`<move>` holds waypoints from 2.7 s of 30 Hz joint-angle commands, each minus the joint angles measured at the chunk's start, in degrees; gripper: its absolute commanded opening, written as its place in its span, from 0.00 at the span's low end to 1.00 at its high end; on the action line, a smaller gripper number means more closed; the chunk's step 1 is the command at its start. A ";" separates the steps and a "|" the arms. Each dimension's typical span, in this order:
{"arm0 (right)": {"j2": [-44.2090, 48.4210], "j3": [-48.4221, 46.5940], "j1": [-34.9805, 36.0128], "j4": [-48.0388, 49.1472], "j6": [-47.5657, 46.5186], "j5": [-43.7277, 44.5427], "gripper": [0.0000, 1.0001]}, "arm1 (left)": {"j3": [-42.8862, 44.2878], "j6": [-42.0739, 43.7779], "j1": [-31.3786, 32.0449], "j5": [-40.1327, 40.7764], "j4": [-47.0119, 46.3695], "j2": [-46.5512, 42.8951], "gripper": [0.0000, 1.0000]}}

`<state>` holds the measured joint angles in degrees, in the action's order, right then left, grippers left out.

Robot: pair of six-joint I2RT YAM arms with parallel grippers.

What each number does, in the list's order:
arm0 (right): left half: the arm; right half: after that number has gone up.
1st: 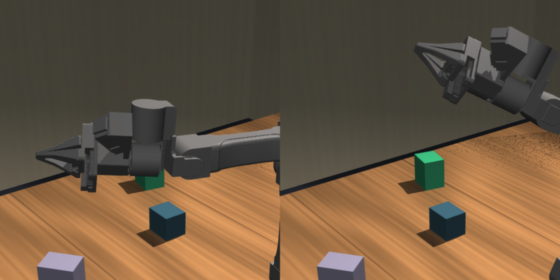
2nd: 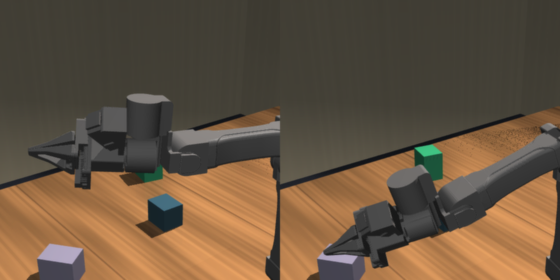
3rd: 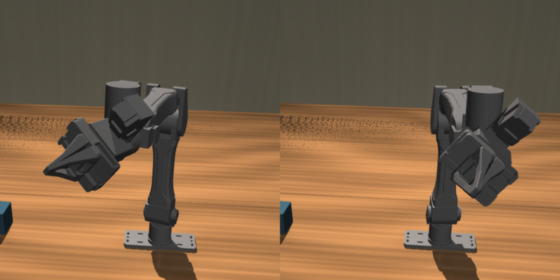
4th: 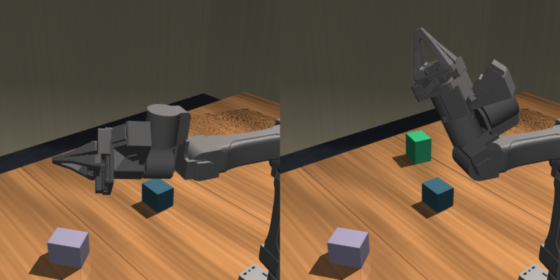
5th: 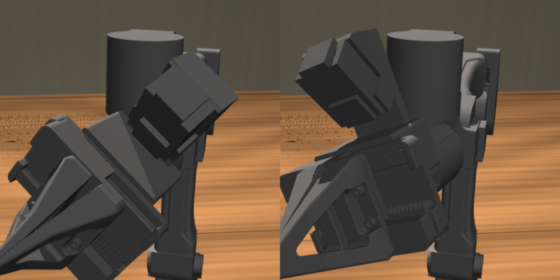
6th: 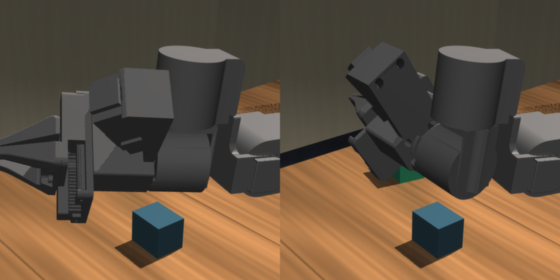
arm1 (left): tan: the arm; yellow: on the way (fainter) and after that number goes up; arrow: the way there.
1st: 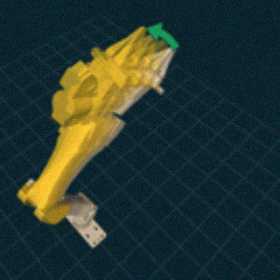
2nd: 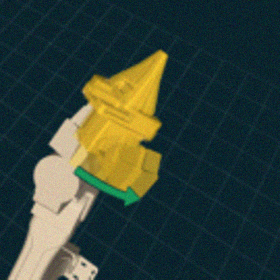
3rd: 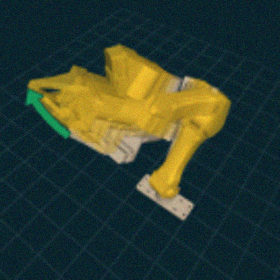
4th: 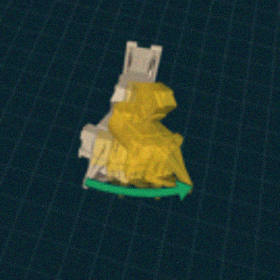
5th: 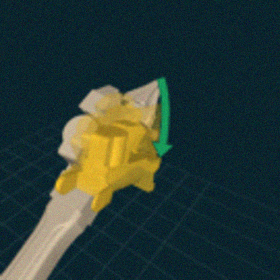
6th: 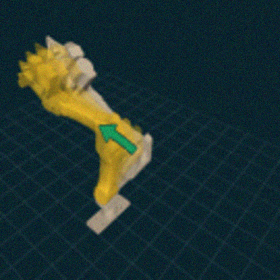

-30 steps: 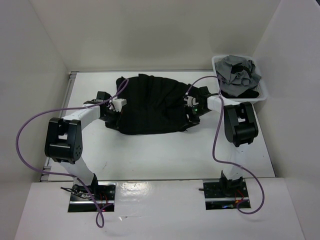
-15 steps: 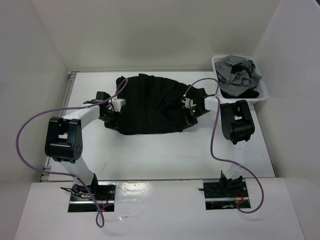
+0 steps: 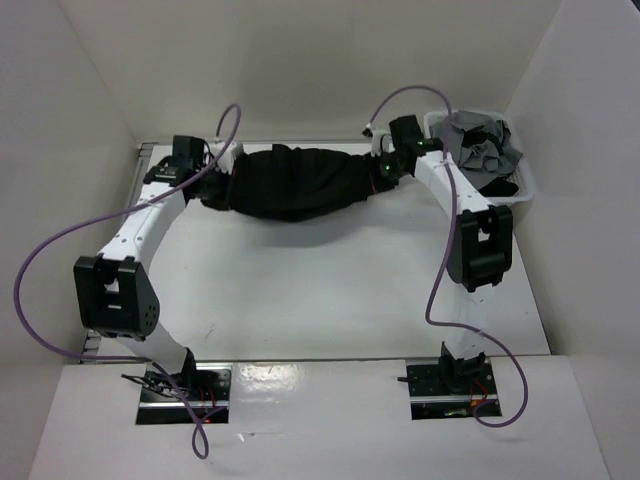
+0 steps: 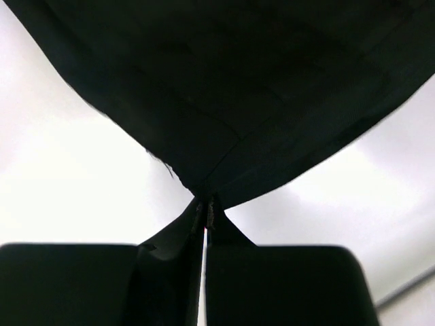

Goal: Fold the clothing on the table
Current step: Flatten the skirt out

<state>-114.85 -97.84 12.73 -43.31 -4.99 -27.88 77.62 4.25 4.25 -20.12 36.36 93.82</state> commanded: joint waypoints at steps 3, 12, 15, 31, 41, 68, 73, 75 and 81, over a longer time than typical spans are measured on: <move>5.69 -16.93 0.10 -7.66 -4.05 3.44 0.00 | 14.38 1.46 -0.38 1.57 2.40 -6.89 0.00; 13.41 -26.25 0.10 -11.27 -9.32 5.11 0.00 | 26.87 4.27 -0.38 -2.46 8.37 -11.38 0.00; 18.15 -25.56 0.10 -11.97 -11.08 5.11 0.00 | 30.56 4.88 -0.38 -3.00 10.22 -13.31 0.00; 50.42 -5.09 -7.63 -17.85 -20.57 -8.68 0.00 | 19.76 8.58 -1.44 -10.55 12.85 -38.71 0.00; 42.97 -6.30 -9.04 -17.25 -18.04 -10.61 0.00 | 16.86 7.97 -1.97 -11.87 12.16 -32.31 0.00; 21.06 -10.05 -4.66 -7.65 -14.23 -0.71 0.00 | 12.45 7.70 -1.97 -6.60 6.18 -16.45 0.00; 20.37 3.52 1.85 -16.00 -20.31 2.92 0.00 | -4.57 10.50 -1.97 -6.60 11.09 -22.01 0.00; 19.58 7.99 5.26 -18.81 -22.50 3.53 0.00 | -7.30 12.00 -1.97 -8.25 15.03 -23.41 0.00; 15.01 7.49 12.66 -31.21 -28.57 0.54 0.00 | -8.55 16.83 -1.97 -11.35 19.63 -25.96 0.00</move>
<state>-99.94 -87.70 23.00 -66.13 -27.88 -27.57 66.85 16.47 2.92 -29.06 54.48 72.62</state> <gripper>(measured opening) 0.024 0.010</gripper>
